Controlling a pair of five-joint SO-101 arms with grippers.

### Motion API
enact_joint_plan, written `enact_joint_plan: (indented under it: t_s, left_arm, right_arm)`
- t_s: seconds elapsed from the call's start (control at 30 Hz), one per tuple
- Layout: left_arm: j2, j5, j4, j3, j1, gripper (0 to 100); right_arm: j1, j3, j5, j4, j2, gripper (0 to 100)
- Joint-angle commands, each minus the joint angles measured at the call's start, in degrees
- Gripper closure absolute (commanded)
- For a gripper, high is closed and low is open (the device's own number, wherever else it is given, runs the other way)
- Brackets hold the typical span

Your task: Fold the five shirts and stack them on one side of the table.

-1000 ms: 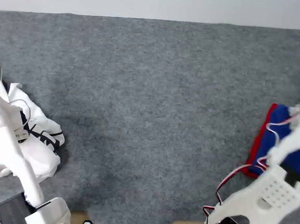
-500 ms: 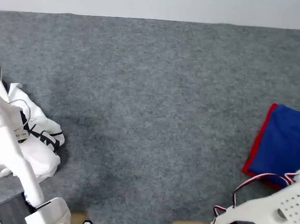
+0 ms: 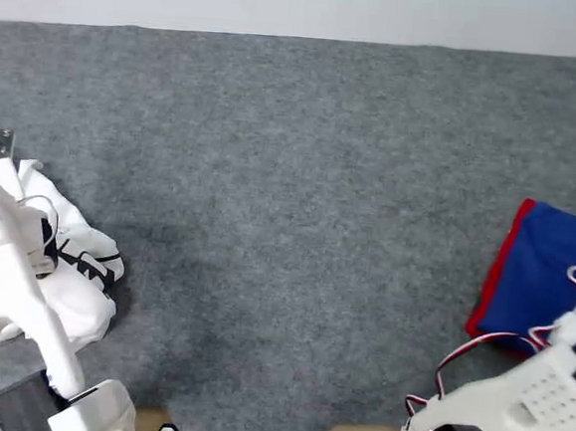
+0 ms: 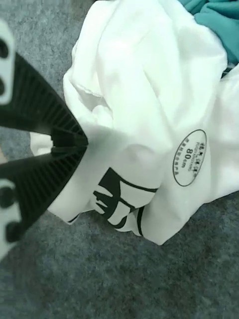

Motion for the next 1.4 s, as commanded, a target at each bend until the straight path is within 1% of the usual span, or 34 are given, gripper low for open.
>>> enact_joint_plan:
  t_s: [0.0, 0.1, 0.17, 0.27, 0.33, 0.4, 0.5, 0.67, 0.73, 0.8, 0.83, 0.87, 1.0, 1.07, 1.1, 1.23, 1.37]
  left_arm:
    - [-2.2, -7.7, 3.1, -3.8, 0.2, 96]
    - [-2.0, -14.7, 5.7, -5.8, 0.2, 86]
    - [-1.8, -18.7, 6.1, -6.5, -0.1, 81]
    - [-1.7, -26.0, 5.3, -7.1, -0.1, 80]
    - [-1.6, -29.3, 3.0, -6.5, 0.1, 79]
    - [-0.8, -31.0, 0.0, -5.0, 0.1, 79]
    - [4.0, -34.0, -3.5, -2.9, 0.0, 79]
    - [15.6, -34.2, -12.3, -2.9, -0.2, 80]
    - [19.6, -33.1, -16.4, -3.0, 0.1, 82]
    - [21.5, -31.1, -18.5, -4.4, 0.3, 89]
    - [21.7, -31.1, -17.9, -5.5, 0.7, 94]
    - [21.5, -31.1, -16.6, -6.8, 1.4, 99]
    - [17.3, -31.0, -6.1, -14.7, 5.5, 100]
    - [13.8, -30.8, -2.2, -19.4, 8.3, 100]
    - [11.8, -29.5, -0.9, -21.8, 10.0, 100]
    - [4.8, -16.5, -0.3, -32.0, 18.5, 100]
    - [1.1, -7.6, -0.3, -42.2, 31.0, 100]
  right_arm:
    - [-4.8, -2.9, -4.7, 2.9, -8.0, 98.8]
    - [-8.2, -0.8, -8.5, 3.0, -11.9, 98.8]
    - [-10.5, 1.8, -10.4, 3.0, -15.0, 98.8]
    - [-14.5, 7.5, -12.0, 3.0, -19.6, 98.8]
    - [-17.0, 11.3, -12.4, 3.0, -22.6, 98.8]
    - [-19.1, 14.7, -12.4, 3.0, -25.8, 98.8]
    - [-21.7, 19.3, -12.5, 2.9, -29.8, 98.8]
    - [-22.9, 25.9, -13.6, 2.9, -34.6, 98.8]
    - [-22.9, 28.4, -15.1, 2.9, -36.4, 98.8]
    - [-22.9, 30.4, -15.6, 2.9, -38.5, 98.8]
    - [-22.9, 31.4, -15.6, 2.9, -39.7, 98.8]
    - [-22.9, 32.4, -15.6, 2.9, -40.8, 98.8]
    - [-23.0, 35.3, -15.7, 2.9, -45.1, 98.8]
    - [-23.0, 36.5, -15.7, 2.9, -46.9, 98.8]
    - [-23.0, 37.1, -15.7, 2.9, -47.9, 98.8]
    - [-23.0, 40.1, -15.7, 2.9, -50.8, 98.8]
    - [-23.0, 44.1, -15.7, 2.9, -54.0, 98.8]
